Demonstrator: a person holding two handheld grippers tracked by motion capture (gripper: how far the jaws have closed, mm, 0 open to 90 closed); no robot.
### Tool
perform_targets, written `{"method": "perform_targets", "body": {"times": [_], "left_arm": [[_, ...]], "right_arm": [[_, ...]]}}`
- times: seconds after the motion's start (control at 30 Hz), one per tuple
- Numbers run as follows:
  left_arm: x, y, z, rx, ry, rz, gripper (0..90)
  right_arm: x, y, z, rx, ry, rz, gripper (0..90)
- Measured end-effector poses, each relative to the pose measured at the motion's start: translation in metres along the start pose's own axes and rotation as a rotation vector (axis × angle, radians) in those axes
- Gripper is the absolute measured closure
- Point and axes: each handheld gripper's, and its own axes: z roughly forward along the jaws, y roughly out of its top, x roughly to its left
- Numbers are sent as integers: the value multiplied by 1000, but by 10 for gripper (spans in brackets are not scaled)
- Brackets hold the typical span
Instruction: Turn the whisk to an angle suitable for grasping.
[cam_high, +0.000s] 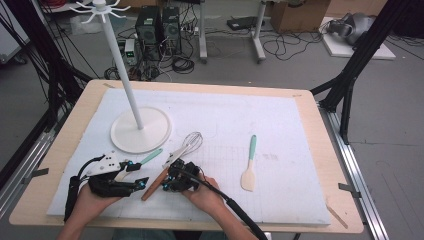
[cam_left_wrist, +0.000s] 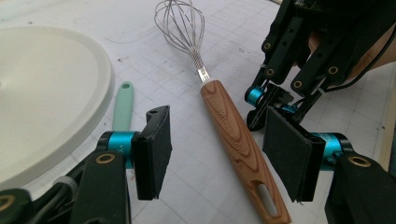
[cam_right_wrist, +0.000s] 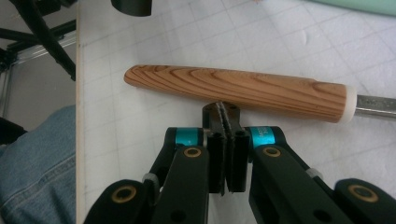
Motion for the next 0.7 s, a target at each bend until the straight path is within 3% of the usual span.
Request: {"method": "perform_targets", "body": {"times": [0.7], "left_arm": [[4,-2,-4,-4,11,-7,416]], "right_arm": [[-9,15,16,-42,-37,18,892]]}}
